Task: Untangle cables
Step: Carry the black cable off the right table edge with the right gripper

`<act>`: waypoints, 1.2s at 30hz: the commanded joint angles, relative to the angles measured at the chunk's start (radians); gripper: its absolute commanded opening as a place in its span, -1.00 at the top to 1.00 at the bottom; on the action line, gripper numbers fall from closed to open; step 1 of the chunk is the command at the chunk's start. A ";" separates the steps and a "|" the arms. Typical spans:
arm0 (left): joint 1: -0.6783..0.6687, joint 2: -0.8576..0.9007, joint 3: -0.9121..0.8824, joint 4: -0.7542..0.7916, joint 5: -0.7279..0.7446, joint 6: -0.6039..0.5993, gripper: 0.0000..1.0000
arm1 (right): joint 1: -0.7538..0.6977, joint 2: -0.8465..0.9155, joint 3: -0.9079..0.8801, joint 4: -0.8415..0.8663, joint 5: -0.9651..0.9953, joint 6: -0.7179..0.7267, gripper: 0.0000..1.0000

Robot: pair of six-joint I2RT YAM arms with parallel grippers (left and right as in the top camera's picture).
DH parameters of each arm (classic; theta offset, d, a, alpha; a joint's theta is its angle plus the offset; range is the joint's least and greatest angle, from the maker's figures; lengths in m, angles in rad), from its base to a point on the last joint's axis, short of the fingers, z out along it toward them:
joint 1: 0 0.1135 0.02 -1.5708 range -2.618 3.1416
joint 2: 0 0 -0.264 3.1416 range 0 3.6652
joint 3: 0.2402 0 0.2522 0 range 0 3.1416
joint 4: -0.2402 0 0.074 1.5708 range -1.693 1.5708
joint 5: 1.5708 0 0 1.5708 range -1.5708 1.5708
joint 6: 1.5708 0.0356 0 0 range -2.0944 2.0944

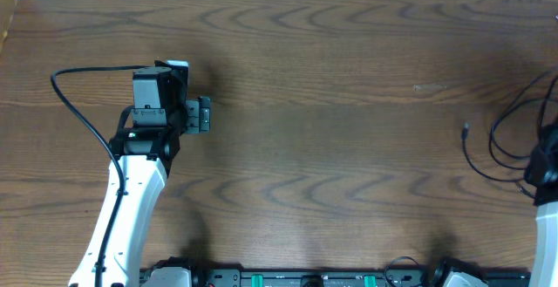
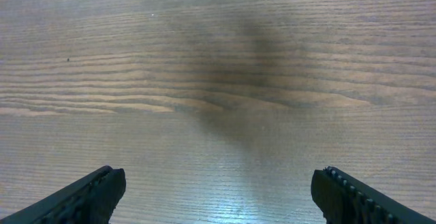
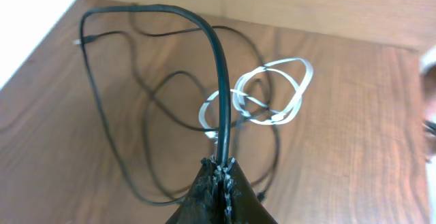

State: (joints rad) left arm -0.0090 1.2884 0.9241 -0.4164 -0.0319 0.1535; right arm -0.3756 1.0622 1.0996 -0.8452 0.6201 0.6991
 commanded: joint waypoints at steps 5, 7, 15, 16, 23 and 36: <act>0.004 -0.008 -0.004 -0.003 -0.005 -0.002 -0.84 | -0.154 0.024 -0.002 -0.041 0.024 -0.005 0.88; 0.004 -0.008 -0.004 -0.003 -0.005 -0.002 -0.84 | -0.182 0.034 -0.002 -0.063 0.025 -0.005 0.88; 0.004 -0.008 -0.004 -0.002 -0.005 -0.002 -0.85 | -0.269 0.089 -0.002 -0.074 -0.071 -0.005 0.85; 0.004 -0.008 -0.004 -0.003 -0.005 -0.002 -0.84 | -0.274 0.095 -0.002 -0.074 -0.087 -0.005 0.85; 0.004 -0.008 -0.004 -0.002 -0.005 -0.002 -0.84 | -0.275 0.137 -0.002 -0.075 -0.119 -0.005 0.84; 0.004 -0.008 -0.004 -0.002 -0.005 -0.002 -0.85 | -0.275 0.155 -0.002 -0.064 -0.145 -0.005 0.04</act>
State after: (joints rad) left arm -0.0090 1.2884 0.9241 -0.4164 -0.0319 0.1535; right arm -0.6464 1.2163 1.0996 -0.9127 0.4824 0.6968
